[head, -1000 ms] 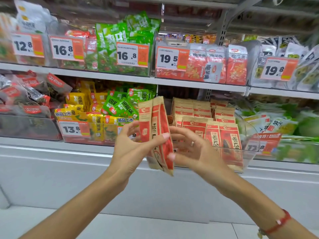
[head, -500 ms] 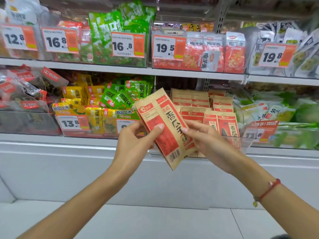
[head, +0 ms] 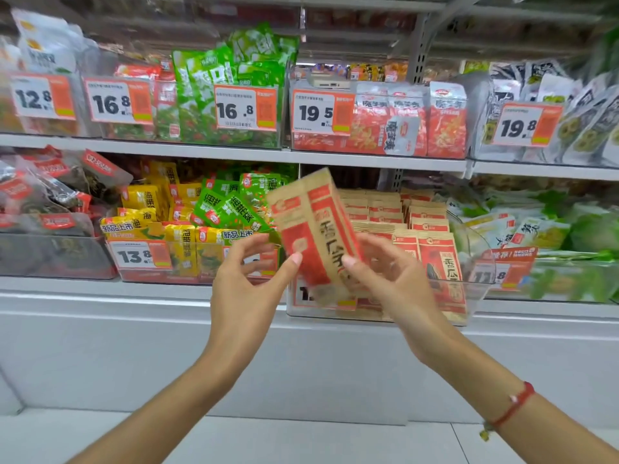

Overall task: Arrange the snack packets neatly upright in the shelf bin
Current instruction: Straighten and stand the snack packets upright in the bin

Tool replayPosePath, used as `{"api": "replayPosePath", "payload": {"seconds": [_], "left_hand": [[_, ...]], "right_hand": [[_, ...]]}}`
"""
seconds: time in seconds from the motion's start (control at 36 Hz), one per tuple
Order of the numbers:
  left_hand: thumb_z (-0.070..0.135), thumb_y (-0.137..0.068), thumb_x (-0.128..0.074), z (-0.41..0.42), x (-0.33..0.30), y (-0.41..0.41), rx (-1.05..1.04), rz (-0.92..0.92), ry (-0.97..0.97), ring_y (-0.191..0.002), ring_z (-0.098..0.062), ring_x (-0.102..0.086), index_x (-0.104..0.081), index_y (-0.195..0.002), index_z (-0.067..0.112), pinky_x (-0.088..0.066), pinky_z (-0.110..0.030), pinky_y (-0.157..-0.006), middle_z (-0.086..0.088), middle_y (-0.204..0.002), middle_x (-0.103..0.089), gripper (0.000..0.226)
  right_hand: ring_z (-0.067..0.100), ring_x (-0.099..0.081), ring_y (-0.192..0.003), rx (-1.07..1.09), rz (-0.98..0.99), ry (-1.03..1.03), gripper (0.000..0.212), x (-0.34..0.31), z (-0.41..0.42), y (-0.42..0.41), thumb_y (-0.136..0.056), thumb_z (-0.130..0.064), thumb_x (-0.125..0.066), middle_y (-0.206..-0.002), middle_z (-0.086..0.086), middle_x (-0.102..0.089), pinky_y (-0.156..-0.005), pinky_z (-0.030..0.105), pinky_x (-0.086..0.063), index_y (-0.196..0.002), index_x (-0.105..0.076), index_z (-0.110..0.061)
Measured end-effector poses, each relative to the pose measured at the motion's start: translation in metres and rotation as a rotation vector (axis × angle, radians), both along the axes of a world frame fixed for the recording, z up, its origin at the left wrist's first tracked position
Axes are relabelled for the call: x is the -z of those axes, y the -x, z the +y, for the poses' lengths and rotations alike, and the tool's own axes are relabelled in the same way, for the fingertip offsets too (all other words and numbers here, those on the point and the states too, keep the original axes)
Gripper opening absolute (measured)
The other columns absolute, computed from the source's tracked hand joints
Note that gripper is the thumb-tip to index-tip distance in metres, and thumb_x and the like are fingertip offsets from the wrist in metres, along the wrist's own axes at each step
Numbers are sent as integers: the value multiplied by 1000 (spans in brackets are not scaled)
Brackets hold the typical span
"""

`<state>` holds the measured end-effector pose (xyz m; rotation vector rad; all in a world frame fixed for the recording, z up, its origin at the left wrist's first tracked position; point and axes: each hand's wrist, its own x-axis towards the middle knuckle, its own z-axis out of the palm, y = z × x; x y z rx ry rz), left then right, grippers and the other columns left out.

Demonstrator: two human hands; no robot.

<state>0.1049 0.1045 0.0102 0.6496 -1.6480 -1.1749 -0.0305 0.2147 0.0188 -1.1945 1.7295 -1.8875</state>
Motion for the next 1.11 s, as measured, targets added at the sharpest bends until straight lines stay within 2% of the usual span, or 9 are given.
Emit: {"api": "replayPosePath", "payload": {"seconds": [0.08, 0.14, 0.28, 0.53, 0.69, 0.75, 0.81, 0.92, 1.11], "left_hand": [[48, -68, -71, 9, -4, 0, 88, 54, -70, -94, 1, -66, -63, -106, 32, -53, -25, -86, 17, -100, -70, 41], [51, -67, -67, 22, -8, 1, 199, 82, -86, -97, -1, -67, -66, -102, 31, -54, -34, -91, 19, -98, -72, 41], [40, -75, -62, 40, -12, 8, 292, 229, -176, -85, -3, -70, -70, -94, 21, -55, -19, -73, 9, -88, -76, 27], [23, -93, -56, 18, -10, 5, 236, 314, -123, -89, -4, -70, -55, -106, 25, -55, -14, -73, 13, -94, -74, 13], [49, -87, -58, 5, -2, 0, 198, 10, 242, -88, -1, -68, -57, -110, 35, -58, -27, -75, 28, -99, -67, 27], [63, -87, -50, 0, 2, -2, 96, -158, 513, -87, 2, -64, -47, -116, 49, -57, -32, -74, 36, -103, -59, 32], [60, -87, -40, 0, 2, -2, 39, -258, 747, -89, 3, -59, -35, -120, 55, -54, -28, -69, 43, -108, -50, 33], [53, -92, -40, -2, 2, -1, 33, -254, 867, -91, 7, -56, -33, -126, 53, -50, -25, -65, 34, -117, -49, 35], [65, -97, -22, -39, -5, 0, -95, -132, 797, -92, 11, -59, -54, -120, 43, -51, -18, -63, 33, -111, -61, 45]], "right_hand": [[4, -64, -94, 278, 408, 212, 35, -11, 5, 2, -78, -19, -78, -101, -11, -68, -78, 15, -50, -109, -66, -27], [12, -62, -95, 370, 705, 285, 36, -10, 6, 4, -76, -17, -80, -102, -4, -66, -81, 23, -49, -110, -67, -20], [19, -57, -94, 379, 1097, 305, 31, 13, -1, -7, -78, -19, -79, -101, 3, -65, -82, 22, -45, -107, -71, -13], [14, -49, -119, 230, 1129, 133, 36, 17, -2, -13, -89, -26, -63, -126, -2, -58, -96, 28, -45, -125, -62, -17], [11, -48, -122, 349, 789, 201, 55, -9, 5, -6, -84, -22, -71, -130, -6, -51, -103, 21, -38, -133, -48, -19], [8, -49, -121, 303, 754, 162, 60, -16, 8, -3, -82, -25, -72, -130, -10, -50, -102, 23, -41, -135, -45, -25], [7, -53, -112, 227, 785, 87, 48, -19, 10, 1, -81, -28, -70, -118, -13, -57, -94, 32, -48, -126, -54, -27], [9, -62, -91, 125, 717, 35, 27, -23, 14, 3, -80, -25, -72, -95, -16, -66, -75, 36, -53, -107, -66, -28], [5, -64, -82, 225, 776, 272, 25, -59, 20, 8, -76, -22, -70, -88, -20, -69, -70, 10, -46, -93, -68, -40]]}}
